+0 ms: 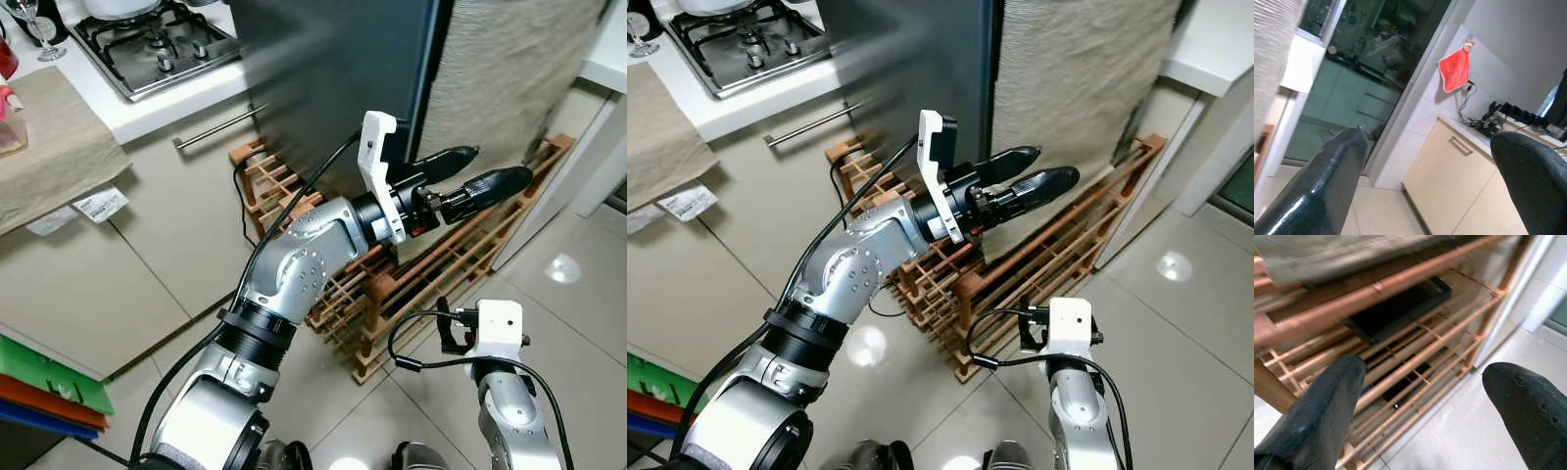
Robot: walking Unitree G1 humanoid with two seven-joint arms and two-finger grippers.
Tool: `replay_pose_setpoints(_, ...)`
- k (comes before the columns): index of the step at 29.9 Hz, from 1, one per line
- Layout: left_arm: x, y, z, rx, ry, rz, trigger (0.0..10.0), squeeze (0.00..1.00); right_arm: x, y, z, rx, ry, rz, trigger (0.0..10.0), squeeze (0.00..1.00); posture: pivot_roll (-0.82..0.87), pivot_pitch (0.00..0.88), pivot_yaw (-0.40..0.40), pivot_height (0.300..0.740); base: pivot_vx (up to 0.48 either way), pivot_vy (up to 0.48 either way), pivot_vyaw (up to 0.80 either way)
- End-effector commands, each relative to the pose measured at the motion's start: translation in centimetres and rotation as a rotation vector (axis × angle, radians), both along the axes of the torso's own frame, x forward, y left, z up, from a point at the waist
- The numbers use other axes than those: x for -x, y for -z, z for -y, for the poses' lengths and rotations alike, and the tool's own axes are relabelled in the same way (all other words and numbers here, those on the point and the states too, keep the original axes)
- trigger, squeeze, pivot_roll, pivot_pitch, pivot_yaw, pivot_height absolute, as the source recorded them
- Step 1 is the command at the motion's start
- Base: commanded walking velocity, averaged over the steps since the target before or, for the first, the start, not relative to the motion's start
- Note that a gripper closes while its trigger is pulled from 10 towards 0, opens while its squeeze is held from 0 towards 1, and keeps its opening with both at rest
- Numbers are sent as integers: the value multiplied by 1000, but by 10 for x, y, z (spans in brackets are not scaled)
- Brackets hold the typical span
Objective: Restocking fridge
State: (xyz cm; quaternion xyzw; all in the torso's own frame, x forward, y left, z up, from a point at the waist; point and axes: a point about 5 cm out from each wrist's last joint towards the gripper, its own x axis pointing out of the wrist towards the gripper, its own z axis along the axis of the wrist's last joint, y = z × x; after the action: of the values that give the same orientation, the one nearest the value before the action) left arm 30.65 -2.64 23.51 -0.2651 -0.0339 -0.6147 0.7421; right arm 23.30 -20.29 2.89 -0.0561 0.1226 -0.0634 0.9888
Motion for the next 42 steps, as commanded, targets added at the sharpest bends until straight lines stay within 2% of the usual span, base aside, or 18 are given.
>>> replay_pose_setpoints(1, 22, -18, 37, 138, 112, -33, 10000, 0, 1, 2, -1, 1, -6, 2, 10000, 431, -274, 110, 131, 732, 0, 0, 0)
replay_pose_setpoints(4, 8, -11, 26, 36, -28, -6, 10000, 0, 0, 0, 1, 30, 9, 29, 10000, 431, -274, 110, 132, 732, 0, 0, 0)
replay_pose_setpoints(6, 1, -9, 14, 16, -109, 2, 10000, 0, -1, -8, 4, 52, 31, 91, 10000, 427, -271, 111, 134, 732, 0, 0, 0)
replay_pose_setpoints(8, -7, -8, -9, -5, -242, 12, 10000, 0, -4, -30, 6, 96, 55, 214, 10000, 435, -267, 110, 138, 732, 0, 0, 0)
replay_pose_setpoints(9, -7, -8, -9, -5, -242, 12, 10000, 0, -4, -30, 6, 96, 55, 214, 10000, 435, -267, 110, 138, 732, 0, 0, 0)
replay_pose_setpoints(10, -13, -5, -31, -36, -381, 33, 10000, 0, -6, -48, 5, 132, 74, 305, 10000, 435, -261, 108, 139, 732, 0, 0, 0)
replay_pose_setpoints(12, -15, -4, -39, -40, -424, 26, 10000, 0, -7, -54, 5, 140, 80, 330, 10000, 431, -261, 108, 139, 732, 0, 0, 0)
replay_pose_setpoints(13, -20, -3, -58, -48, -523, 24, 10000, 0, -10, -70, 3, 152, 87, 396, 10000, 435, -253, 103, 139, 732, 0, 0, 0)
replay_pose_setpoints(16, -22, -2, -78, -73, -651, 76, 10000, 0, -14, -87, 1, 170, 96, 471, 10000, 435, -243, 94, 135, 732, 0, 0, 0)
replay_pose_setpoints(20, -25, 9, -109, -126, -846, 63, 10000, 0, -17, -108, -7, 206, 77, 570, 10000, 435, -234, 82, 130, 732, 0, 0, 0)
replay_pose_setpoints(21, -25, 9, -109, -126, -846, 63, 10000, 0, -17, -108, -7, 206, 77, 570, 10000, 435, -234, 82, 130, 732, 0, 0, 0)
replay_pose_setpoints(23, -24, 27, -132, -220, -970, 65, 10000, 0, -18, -115, -8, 210, 87, 616, 10000, 435, -214, 58, 120, 732, 0, 0, 0)
replay_pose_setpoints(29, -27, 54, -147, -341, -1072, 11, 10000, 0, -25, -105, -9, 181, 65, 537, 10000, 455, -185, 39, 97, 732, 0, 0, 205)
replay_pose_setpoints(32, -26, 56, -147, -345, -1077, 19, 10000, 0, -28, -103, -13, 168, 37, 523, 10000, 463, -183, 38, 94, 732, 0, 0, 800)
replay_pose_setpoints(35, -24, 54, -150, -293, -1067, 19, 10000, 0, -30, -102, -20, 162, -4, 516, 10000, 467, -185, 39, 91, 732, 0, 0, 788)
replay_pose_setpoints(37, -20, 55, -157, -296, -1096, 43, 10000, 0, -36, -100, -33, 150, -95, 496, 10000, 506, -181, 41, 81, 732, 0, 480, 763)
replay_pose_setpoints(39, -19, 56, -154, -278, -1094, 5, 10000, 0, -39, -99, -33, 135, -114, 480, 10000, 529, -173, 39, 68, 732, 0, 480, 741)
replay_pose_setpoints(42, -19, 54, -148, -282, -1084, 27, 10000, 0, -43, -98, -30, 115, -106, 466, 10000, 545, -171, 37, 62, 732, 0, 465, 731)
